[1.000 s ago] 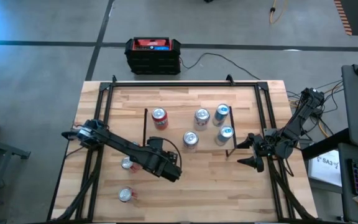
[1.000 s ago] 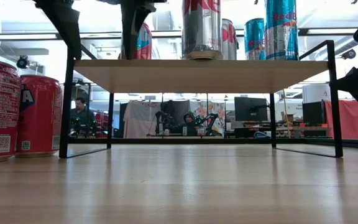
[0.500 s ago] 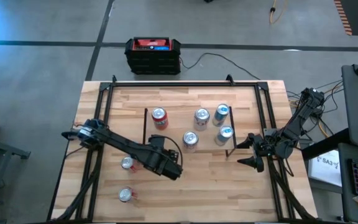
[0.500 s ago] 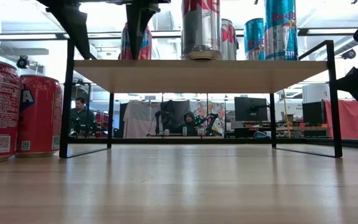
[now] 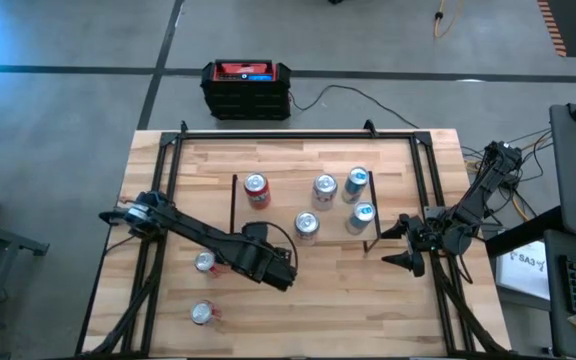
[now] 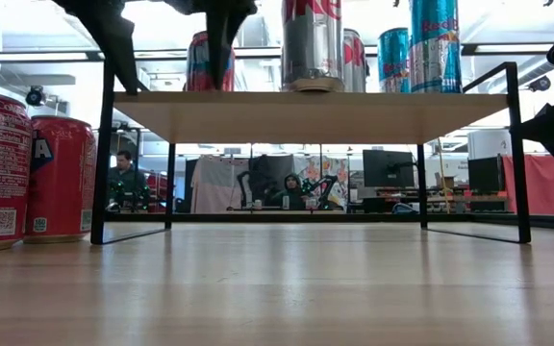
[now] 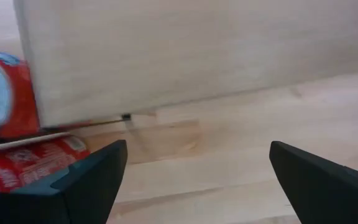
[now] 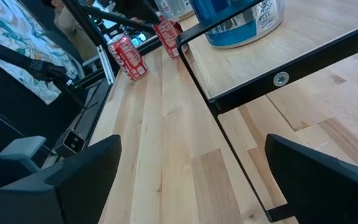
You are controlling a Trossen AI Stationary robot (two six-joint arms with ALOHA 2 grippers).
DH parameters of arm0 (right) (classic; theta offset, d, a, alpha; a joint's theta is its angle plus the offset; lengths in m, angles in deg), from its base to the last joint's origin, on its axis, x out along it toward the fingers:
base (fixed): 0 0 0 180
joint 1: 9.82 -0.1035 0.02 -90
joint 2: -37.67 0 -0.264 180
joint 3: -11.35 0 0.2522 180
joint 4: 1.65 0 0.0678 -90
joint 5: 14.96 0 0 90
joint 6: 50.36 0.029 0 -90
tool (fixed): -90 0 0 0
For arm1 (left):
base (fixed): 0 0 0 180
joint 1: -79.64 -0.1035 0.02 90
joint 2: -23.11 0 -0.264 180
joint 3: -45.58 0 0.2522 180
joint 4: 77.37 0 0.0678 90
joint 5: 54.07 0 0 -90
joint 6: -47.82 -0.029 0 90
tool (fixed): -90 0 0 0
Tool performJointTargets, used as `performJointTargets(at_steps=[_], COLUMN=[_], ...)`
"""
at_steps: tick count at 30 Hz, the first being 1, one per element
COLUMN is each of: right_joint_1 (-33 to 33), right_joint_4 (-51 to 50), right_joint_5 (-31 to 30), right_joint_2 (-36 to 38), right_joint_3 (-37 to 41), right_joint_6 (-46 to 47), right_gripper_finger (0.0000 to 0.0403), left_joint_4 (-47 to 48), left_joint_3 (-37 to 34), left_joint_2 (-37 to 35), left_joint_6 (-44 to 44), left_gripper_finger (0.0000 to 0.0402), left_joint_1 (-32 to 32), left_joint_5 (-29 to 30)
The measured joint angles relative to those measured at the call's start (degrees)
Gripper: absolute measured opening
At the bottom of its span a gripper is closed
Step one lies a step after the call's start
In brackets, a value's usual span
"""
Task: Place canned beverage on shelf
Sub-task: Adjust the shelf
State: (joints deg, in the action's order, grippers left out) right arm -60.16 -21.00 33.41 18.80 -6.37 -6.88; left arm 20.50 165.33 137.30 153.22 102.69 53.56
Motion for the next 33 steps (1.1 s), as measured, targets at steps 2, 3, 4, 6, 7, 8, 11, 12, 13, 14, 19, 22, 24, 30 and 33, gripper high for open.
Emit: performJointTargets(at_steps=[2, 3, 4, 6, 7, 8, 11, 12, 13, 14, 19, 22, 24, 30, 33], right_joint_1=[-0.01, 0.0, 0.01, 0.01, 0.0, 0.0, 0.0, 0.0, -0.01, -0.01, 0.0, -0.01, -0.01, 0.0, 0.0], right_joint_4=[0.01, 0.01, -0.01, -0.01, -0.01, -0.01, -0.01, -0.01, -0.01, -0.01, -0.01, -0.01, -0.01, -0.01, -0.01], right_joint_5=[0.0, 0.0, 0.0, 0.0, 0.01, 0.0, 0.01, 0.0, 0.01, 0.02, 0.02, 0.01, 0.0, 0.0, 0.01], right_joint_2=[0.0, 0.0, -0.01, -0.02, -0.02, -0.02, -0.02, -0.02, -0.02, -0.02, -0.02, -0.02, -0.02, -0.02, -0.02], right_joint_3=[0.0, 0.0, 0.0, 0.0, 0.0, 0.0, 0.0, 0.0, 0.0, 0.0, 0.0, 0.0, 0.0, 0.0, 0.0], right_joint_6=[0.0, 0.01, 0.0, 0.0, 0.01, 0.0, 0.0, 0.01, 0.01, 0.0, 0.0, 0.02, 0.01, 0.0, 0.01], right_gripper_finger=[0.0384, 0.0384, 0.0384, 0.0384, 0.0384, 0.0384, 0.0384, 0.0384, 0.0384, 0.0384, 0.0384, 0.0384, 0.0384, 0.0384, 0.0384], left_joint_4=[-0.38, -0.38, -0.5, -0.47, -0.47, -0.52, -0.55, -0.6, -0.59, -0.59, -0.74, -0.8, -1.01, -1.35, -1.69], left_joint_3=[-0.6, -0.9, -1.21, -2.02, -2.37, -2.68, -3.29, -3.44, -3.45, -3.45, -3.5, -3.5, -3.5, -3.5, -3.5], left_joint_2=[0.09, 0.09, 0.07, 0.07, 0.09, 0.09, 0.09, 0.09, 0.09, 0.09, 0.09, 0.09, 0.09, 0.09, 0.09], left_joint_6=[0.04, 0.04, 0.05, 0.04, 0.04, 0.04, 0.0, 0.0, -0.02, -0.02, -0.3, -1.35, -1.82, -3.04, -2.93], left_gripper_finger=[0.0378, 0.0378, 0.0378, 0.0378, 0.0378, 0.0378, 0.0378, 0.0378, 0.0378, 0.0378, 0.0378, 0.0378, 0.0378, 0.0378, 0.0378], left_joint_1=[0.08, 0.09, 0.05, 0.04, -0.01, -0.09, -0.2, -0.2, -0.22, -0.26, -0.39, -0.75, -1.05, -1.6, -1.6], left_joint_5=[-0.4, -0.39, -0.26, -0.09, -0.04, 0.23, 1.69, 2.3, 2.64, 2.78, 3.89, 4.14, 4.71, 5.58, 3.79])
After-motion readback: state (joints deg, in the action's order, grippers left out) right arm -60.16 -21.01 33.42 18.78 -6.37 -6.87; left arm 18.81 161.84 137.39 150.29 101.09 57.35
